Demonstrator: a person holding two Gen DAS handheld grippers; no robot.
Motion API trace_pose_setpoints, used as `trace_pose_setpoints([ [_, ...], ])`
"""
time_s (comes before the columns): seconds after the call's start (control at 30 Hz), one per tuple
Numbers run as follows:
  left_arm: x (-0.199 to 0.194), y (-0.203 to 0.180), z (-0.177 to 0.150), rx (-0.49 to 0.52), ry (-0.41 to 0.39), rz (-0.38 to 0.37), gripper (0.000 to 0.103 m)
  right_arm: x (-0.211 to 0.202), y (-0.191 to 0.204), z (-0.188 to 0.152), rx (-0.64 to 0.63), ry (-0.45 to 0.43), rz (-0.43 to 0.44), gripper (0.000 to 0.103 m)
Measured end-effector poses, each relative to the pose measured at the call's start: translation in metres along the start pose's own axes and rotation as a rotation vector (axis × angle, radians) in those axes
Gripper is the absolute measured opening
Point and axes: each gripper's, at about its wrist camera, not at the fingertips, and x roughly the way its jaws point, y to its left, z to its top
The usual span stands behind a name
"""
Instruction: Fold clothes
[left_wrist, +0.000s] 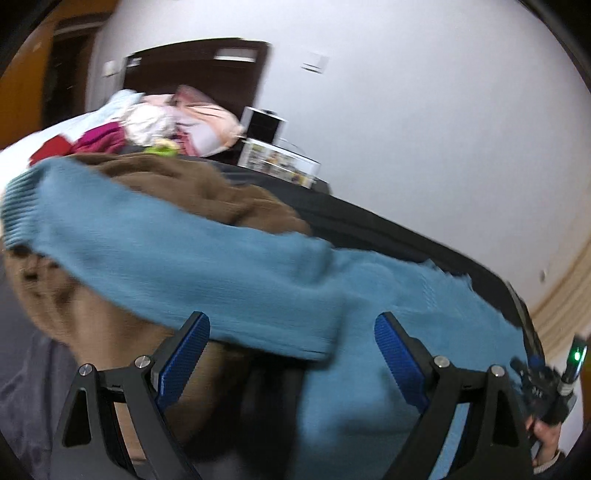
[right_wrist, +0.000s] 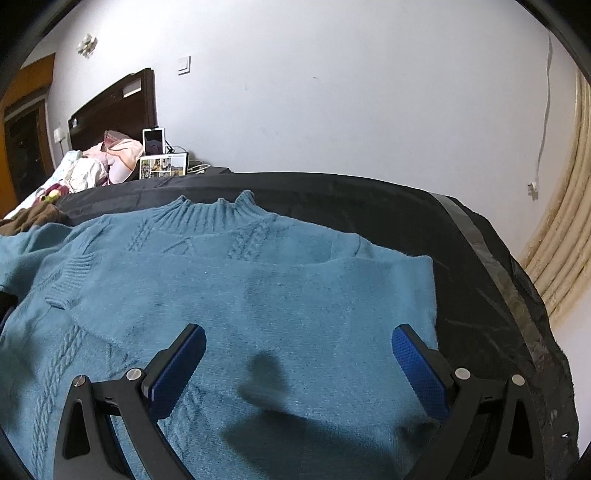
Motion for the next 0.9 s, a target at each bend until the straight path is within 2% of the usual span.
trace_pose_setpoints([
  [0.23,-0.024,0.097,0.013,-0.232,-0.047,0.061,0.093,0.001,-0.001,0.001,-0.003,0.005,-0.003,0.102],
  [0.3,-0.029,0.121,0.016,-0.297,-0.069,0.057,0.093,0.001,-0.001,0.0,0.0,0.008,-0.005,0.102],
  [0.43,-0.036,0.167,0.019,-0.438,-0.102,0.02,0.093,0.002,-0.003,-0.001,0.008,0.014,-0.008,0.102],
  [0.57,-0.032,0.197,0.017,-0.532,-0.111,-0.016,0.093,0.003,-0.003,0.0,0.01,0.016,-0.007,0.102],
  [0.6,-0.03,0.203,0.016,-0.562,-0.115,-0.048,0.093,0.003,-0.003,0.0,0.01,0.017,-0.007,0.102],
  [0.77,-0.029,0.222,0.019,-0.638,-0.158,-0.175,0.093,0.004,-0.003,-0.001,0.013,0.019,-0.005,0.102],
  [0.9,-0.027,0.23,0.025,-0.657,-0.184,-0.212,0.093,0.004,-0.004,-0.001,0.015,0.02,-0.005,0.102],
])
